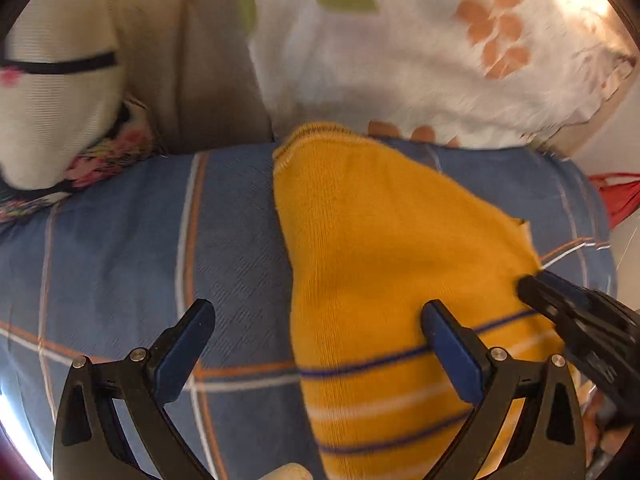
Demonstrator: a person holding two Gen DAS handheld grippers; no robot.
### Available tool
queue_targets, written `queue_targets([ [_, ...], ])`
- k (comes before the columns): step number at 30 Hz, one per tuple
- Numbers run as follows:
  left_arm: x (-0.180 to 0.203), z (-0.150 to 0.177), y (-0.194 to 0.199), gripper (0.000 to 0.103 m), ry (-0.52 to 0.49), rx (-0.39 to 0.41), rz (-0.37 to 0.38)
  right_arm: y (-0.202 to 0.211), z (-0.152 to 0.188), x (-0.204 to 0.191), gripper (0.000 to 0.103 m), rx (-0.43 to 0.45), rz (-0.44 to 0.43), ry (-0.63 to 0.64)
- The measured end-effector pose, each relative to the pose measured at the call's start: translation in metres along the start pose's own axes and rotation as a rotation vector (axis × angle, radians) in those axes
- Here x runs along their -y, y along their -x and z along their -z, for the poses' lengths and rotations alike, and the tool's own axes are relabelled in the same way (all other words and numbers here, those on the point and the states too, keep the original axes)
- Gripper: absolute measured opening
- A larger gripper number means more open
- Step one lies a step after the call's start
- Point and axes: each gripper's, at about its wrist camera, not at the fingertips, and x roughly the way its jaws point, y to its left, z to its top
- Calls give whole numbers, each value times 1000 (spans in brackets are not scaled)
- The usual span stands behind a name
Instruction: Fold small clothes
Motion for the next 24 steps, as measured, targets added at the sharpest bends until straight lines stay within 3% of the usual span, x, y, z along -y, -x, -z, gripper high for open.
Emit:
queue_targets([
  [2,-6,-7,-14,103,17,-28,7,4,4,9,52,-5,31,-7],
  [4,-19,-16,-21,103,65,-41,39,8,7,18,58,2,64,-11],
  [7,-36,-26,-18,103,112,-27,30,22,12,38,58,30,121,-50],
  [10,-42,-19,3,103,140,-2,21,46,17,40,58,80,81,-56],
  [16,-10,41,56,103,76,54,31,79,48,9,58,118,-27,50],
  [20,17,84,50,103,13,38,-55,54,61,3,57,44,36,152],
  [22,19,96,40,103,41,2,-55,48,59,14,57,16,26,118],
  [24,17,109,45,103,86,21,-47,56,48,27,57,35,-47,33],
])
